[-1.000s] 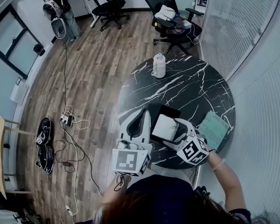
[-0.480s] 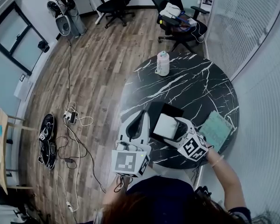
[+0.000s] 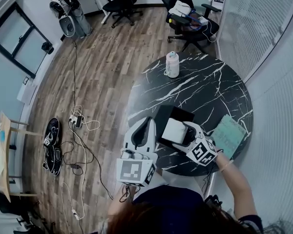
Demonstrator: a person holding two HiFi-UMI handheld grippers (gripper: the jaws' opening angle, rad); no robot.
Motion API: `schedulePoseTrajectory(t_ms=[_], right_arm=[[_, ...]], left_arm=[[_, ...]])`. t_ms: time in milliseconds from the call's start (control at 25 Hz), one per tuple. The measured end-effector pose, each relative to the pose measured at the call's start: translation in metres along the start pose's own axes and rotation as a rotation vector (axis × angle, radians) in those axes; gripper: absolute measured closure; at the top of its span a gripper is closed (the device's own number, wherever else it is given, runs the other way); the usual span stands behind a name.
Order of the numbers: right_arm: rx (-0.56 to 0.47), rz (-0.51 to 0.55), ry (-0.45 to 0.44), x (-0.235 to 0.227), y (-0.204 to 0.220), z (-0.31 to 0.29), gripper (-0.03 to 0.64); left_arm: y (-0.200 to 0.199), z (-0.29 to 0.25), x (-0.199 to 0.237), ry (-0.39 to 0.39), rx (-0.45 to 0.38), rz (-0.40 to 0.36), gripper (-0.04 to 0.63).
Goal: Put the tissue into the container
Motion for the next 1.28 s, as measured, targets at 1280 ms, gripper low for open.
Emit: schedulePoseTrajectory(t_ms=[1280], right_arm=[[0.172, -0.046, -0.041, 0.011, 0.026, -0.033, 0.195]], left_arm=[[0.01, -0.002, 0.008, -0.004, 0.038, 0.002, 0.561]])
Point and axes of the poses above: the fingertips, and each gripper's own axes: z backward along the fingers, x to its left, y out of its underside, the point moved 6 cm from there along z, backward along the fingers, and after that the axes turned 13 degrees about z, right-handed, at the moved point
